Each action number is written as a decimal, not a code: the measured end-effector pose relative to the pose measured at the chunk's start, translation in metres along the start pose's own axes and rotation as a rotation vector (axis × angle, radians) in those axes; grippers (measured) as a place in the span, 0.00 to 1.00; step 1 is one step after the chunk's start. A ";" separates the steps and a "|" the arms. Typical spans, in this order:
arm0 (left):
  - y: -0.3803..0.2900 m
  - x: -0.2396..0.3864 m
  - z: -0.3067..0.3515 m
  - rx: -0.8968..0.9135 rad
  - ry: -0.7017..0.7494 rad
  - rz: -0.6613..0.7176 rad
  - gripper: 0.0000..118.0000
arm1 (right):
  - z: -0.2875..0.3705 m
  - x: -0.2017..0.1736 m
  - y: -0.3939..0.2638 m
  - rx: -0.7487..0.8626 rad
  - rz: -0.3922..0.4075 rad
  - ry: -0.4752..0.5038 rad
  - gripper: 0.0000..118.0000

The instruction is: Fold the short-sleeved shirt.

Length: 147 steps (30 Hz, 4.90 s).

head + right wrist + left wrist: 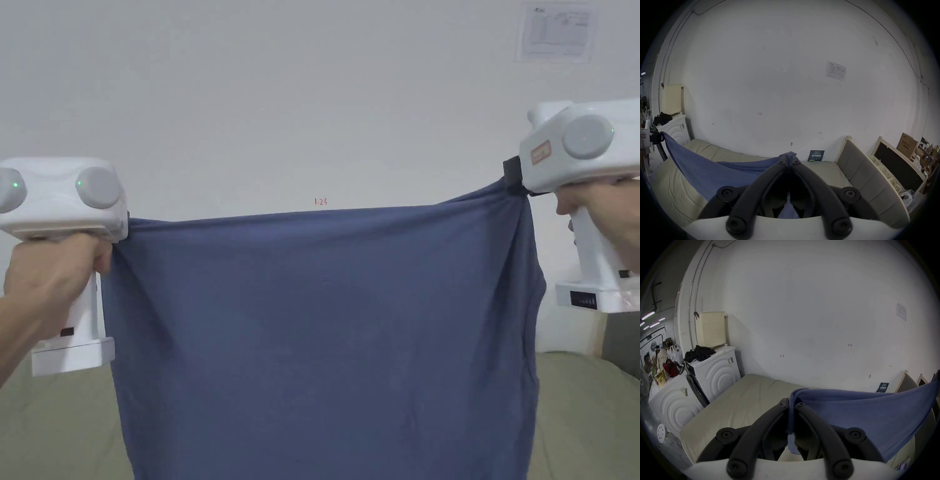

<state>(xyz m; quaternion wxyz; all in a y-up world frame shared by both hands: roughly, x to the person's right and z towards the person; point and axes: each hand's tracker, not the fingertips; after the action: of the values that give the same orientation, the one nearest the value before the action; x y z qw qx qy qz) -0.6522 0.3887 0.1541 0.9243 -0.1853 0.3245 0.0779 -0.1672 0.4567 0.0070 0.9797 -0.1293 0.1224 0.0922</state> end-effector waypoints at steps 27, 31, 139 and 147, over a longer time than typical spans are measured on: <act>-0.294 -0.057 0.005 -0.342 -0.073 -0.205 0.00 | 0.072 -0.024 -0.336 -0.390 -0.048 0.158 0.01; -0.342 -0.092 0.045 -0.406 -0.092 -0.208 0.00 | 0.129 -0.021 -0.392 -0.443 -0.096 0.175 0.01; -0.478 -0.189 0.191 -0.541 -0.232 -0.176 0.00 | 0.287 -0.014 -0.557 -0.586 -0.191 0.205 0.04; -0.442 -0.183 0.180 -0.493 -0.259 -0.178 0.00 | 0.274 -0.007 -0.522 -0.551 -0.205 0.210 0.04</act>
<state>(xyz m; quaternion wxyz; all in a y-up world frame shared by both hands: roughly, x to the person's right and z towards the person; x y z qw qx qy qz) -0.5754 0.0483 0.5281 0.8883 -0.4206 0.1574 0.0961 -0.0038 0.0359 0.3859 0.8939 -0.4105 0.1798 0.0087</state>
